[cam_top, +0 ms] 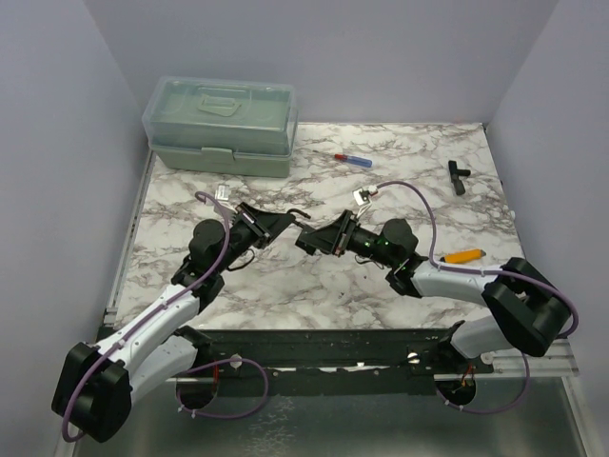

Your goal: Unlock with the key

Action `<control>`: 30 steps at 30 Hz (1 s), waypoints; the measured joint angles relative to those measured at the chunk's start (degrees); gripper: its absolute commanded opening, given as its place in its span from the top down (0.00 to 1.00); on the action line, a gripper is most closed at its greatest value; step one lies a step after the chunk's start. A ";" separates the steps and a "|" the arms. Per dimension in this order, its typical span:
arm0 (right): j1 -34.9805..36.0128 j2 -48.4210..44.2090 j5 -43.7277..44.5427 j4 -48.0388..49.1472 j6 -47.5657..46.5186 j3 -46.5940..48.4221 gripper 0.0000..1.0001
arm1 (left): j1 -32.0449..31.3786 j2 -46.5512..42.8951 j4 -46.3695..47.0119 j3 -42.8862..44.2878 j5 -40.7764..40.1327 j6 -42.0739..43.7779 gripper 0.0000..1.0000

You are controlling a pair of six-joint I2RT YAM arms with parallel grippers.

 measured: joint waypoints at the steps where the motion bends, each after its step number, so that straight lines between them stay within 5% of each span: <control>1: 0.00 0.07 0.02 0.35 0.22 0.00 1.00 | 0.00 0.00 0.46 -0.04 0.00 0.17 1.00; 4: 0.00 0.42 0.02 1.64 0.85 0.00 1.00 | -0.02 -0.66 4.92 -2.16 -0.11 1.60 0.99; 11: 0.15 4.26 -1.92 5.99 3.15 0.00 1.00 | 0.00 -5.22 10.36 -8.48 -1.20 5.49 0.76; 30: 0.11 7.45 -4.33 10.58 6.34 0.00 1.00 | 0.00 -1.95 14.36 -8.76 -0.59 8.46 0.69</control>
